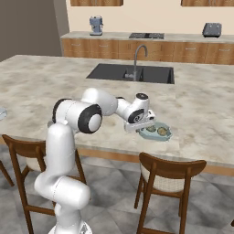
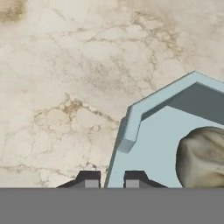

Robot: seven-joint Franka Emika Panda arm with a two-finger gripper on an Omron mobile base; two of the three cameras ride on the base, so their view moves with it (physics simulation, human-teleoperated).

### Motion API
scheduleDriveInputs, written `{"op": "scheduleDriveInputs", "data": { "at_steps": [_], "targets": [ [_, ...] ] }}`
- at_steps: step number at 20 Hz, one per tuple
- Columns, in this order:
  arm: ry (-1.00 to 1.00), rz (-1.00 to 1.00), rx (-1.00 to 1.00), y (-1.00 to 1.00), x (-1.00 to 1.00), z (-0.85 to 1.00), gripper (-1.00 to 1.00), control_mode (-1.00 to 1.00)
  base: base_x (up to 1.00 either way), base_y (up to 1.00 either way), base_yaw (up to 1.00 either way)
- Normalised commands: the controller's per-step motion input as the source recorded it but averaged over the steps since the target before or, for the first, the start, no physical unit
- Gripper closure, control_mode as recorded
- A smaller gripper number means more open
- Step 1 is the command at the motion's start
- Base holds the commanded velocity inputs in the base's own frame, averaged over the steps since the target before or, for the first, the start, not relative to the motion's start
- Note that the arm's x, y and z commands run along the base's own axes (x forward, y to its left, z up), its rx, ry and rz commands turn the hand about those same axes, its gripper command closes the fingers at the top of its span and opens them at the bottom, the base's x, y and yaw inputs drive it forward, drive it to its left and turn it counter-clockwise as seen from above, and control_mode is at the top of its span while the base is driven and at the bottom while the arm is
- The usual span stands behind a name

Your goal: Place two dumplings into each of the tupperware containers and then place the containers in the fridge.

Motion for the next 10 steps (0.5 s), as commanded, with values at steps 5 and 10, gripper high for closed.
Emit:
{"op": "scheduleDriveInputs", "data": {
  "at_steps": [5, 10],
  "targets": [
    [-0.3, 0.35, -0.02, 0.0, -0.61, 0.23, 1.0, -1.0, 0.0, 0.0, 0.0],
    [-0.08, 0.34, -0.09, -0.02, -0.7, 0.13, 1.0, -1.0, 0.0, 0.0, 0.0]
  ]
}}
